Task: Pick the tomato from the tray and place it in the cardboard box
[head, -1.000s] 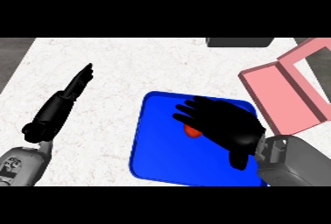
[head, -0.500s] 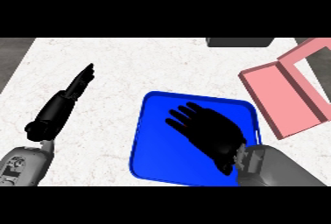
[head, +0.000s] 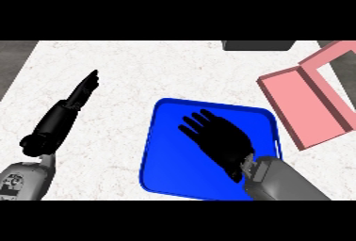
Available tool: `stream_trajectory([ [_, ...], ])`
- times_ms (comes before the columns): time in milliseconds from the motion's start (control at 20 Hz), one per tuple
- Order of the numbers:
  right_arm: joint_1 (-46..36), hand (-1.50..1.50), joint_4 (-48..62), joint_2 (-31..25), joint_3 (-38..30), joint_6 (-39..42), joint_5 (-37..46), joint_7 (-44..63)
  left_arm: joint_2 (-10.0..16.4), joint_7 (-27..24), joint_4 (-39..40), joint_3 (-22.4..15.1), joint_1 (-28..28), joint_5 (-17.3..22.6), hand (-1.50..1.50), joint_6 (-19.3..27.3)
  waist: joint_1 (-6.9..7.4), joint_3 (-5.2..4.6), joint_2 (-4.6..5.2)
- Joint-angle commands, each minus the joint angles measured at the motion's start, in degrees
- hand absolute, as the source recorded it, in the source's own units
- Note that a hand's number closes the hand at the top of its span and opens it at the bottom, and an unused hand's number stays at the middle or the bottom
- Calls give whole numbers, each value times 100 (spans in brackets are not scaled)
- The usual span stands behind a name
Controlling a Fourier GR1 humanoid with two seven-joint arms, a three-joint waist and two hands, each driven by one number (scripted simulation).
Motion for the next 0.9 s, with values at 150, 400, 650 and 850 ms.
stream_trajectory([
  [150, 59, -150, 486, 341, -146, -97, 695, -291, -44, -413, 38, 304, 340, -139, 0, -288, 7, -1, 0],
  [400, 246, -150, 811, 260, -392, -308, 845, -973, -272, -199, 268, 392, -114, -261, 0, -332, -16, 0, 3],
  [650, -105, -150, 1770, 1104, -447, -534, 1215, -844, -497, 168, -180, 268, -13, -387, 0, -300, 12, 0, 4],
  [850, 225, -150, 1717, 686, -629, -824, 1550, -1207, -416, 176, 200, 525, -325, -368, 0, -552, -19, 0, 2],
])
